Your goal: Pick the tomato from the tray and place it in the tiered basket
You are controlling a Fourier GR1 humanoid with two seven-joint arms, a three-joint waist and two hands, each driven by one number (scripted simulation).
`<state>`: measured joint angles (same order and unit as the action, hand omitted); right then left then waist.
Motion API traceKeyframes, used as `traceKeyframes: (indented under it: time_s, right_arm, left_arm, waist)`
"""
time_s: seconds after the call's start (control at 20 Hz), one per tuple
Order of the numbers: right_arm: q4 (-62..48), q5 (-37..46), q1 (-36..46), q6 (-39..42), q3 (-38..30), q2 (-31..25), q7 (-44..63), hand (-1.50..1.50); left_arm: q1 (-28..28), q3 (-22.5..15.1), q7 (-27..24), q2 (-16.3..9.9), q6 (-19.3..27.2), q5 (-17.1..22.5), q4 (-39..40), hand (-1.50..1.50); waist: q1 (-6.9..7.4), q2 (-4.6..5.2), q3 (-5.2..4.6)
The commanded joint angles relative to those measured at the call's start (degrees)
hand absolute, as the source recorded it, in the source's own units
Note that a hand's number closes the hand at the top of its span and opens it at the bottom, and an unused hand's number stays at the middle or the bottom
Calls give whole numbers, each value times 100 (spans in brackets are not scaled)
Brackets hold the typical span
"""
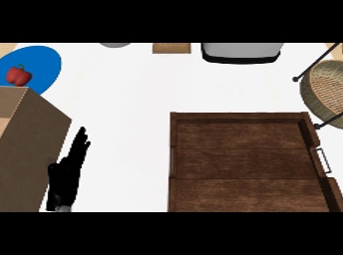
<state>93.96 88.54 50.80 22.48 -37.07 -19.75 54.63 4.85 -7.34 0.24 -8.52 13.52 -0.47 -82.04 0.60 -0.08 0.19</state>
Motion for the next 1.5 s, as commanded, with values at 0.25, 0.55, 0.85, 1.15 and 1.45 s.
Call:
traceKeyframes:
  time_s: [0.25, 0.55, 0.85, 1.15, 1.45]
  right_arm:
    - [-1843, -425, 23, -1221, -115, -350, 7, 150]
    - [-3069, -541, -156, -2304, -332, -601, -33, 150]
    - [-3679, -1294, -174, -3404, -792, -697, -468, 150]
    - [-3966, -2411, -143, -4604, -1449, -512, -1198, -150]
    - [-3746, -2837, 288, -5670, -1284, -366, -1433, -150]
  left_arm:
    - [157, -6, 326, 6, -117, 3, -160, 0]
    - [-25, -72, 80, 279, 52, -167, 182, 0]
    - [15, -123, 212, 280, 34, -224, 6, 0]
    - [-130, 28, 223, 195, -18, -179, 171, 0]
    - [-78, 219, 231, -32, -194, -88, 105, 0]
  waist:
    - [25, 24, -18]
    - [17, 35, -17]
    - [16, 34, -12]
    - [39, 66, -4]
    - [39, 33, -15]
